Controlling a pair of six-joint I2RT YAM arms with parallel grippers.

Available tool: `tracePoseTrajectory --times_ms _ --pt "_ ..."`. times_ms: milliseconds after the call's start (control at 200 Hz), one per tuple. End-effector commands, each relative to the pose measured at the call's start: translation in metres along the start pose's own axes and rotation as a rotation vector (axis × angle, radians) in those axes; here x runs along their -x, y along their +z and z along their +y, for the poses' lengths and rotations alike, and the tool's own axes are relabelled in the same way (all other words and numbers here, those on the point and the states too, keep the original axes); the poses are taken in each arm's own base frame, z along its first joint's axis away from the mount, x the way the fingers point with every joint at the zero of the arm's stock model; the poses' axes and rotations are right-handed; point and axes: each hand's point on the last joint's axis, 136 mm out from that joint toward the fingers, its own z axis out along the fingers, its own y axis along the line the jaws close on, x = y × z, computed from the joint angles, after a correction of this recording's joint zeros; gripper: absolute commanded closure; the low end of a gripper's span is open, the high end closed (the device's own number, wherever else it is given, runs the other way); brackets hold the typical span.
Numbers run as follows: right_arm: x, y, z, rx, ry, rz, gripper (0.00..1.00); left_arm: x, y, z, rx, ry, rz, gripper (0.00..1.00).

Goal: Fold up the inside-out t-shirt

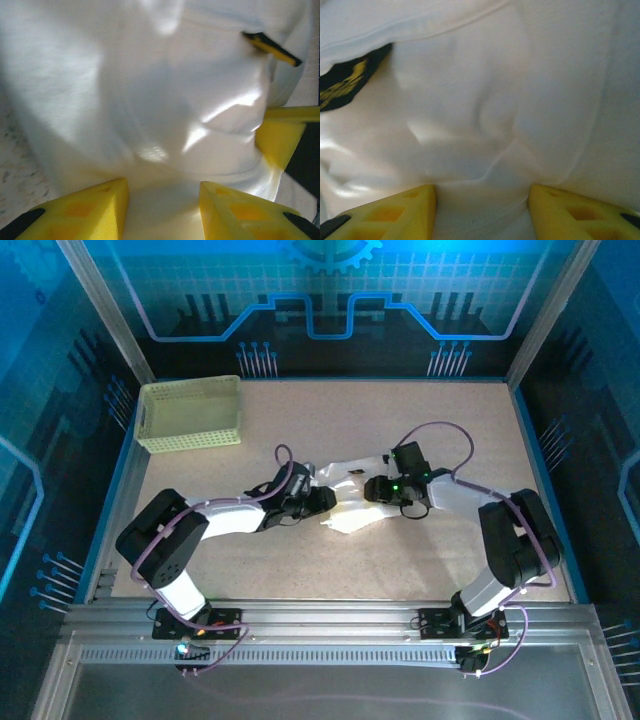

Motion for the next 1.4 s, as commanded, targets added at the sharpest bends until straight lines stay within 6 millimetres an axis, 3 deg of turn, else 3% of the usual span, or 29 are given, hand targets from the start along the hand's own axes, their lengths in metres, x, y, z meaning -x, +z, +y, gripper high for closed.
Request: tracePoseTrajectory --times_ms 0,105,210,350,565,770,960,1096,1231,1396 --pt "0.001 0.004 -0.021 -0.048 0.036 -0.021 0.44 -0.021 -0.003 0.019 0.024 -0.001 0.048 0.57" --pt "0.003 -0.011 -0.008 -0.013 -0.007 -0.026 0.39 -0.022 -0.014 0.015 0.014 0.021 0.043 0.57" --pt "0.009 -0.041 0.004 -0.004 -0.051 -0.061 0.34 -0.018 -0.032 0.003 0.014 0.050 0.014 0.56" --pt "0.000 -0.064 -0.010 -0.033 -0.012 -0.070 0.33 -0.026 -0.047 -0.010 0.007 0.088 -0.001 0.52" --pt "-0.024 -0.059 -0.037 0.029 0.136 -0.034 0.34 -0.054 -0.031 -0.005 0.027 0.085 0.068 0.51" --pt "-0.033 -0.049 -0.046 0.058 0.167 -0.016 0.33 -0.058 -0.018 0.007 0.057 0.076 0.062 0.44" --pt "-0.020 -0.036 -0.029 0.149 0.115 -0.026 0.37 -0.055 -0.002 -0.006 -0.013 0.096 0.054 0.50" --pt "-0.018 -0.031 -0.028 0.116 0.082 -0.018 0.48 -0.051 0.001 -0.007 -0.012 0.114 0.042 0.56" --pt "-0.018 -0.029 -0.025 0.116 0.076 -0.016 0.67 -0.052 0.001 -0.007 -0.014 0.124 0.047 0.72" --pt "-0.023 -0.039 -0.049 -0.045 0.099 -0.019 0.88 -0.059 -0.008 0.007 0.038 0.152 0.063 0.92"
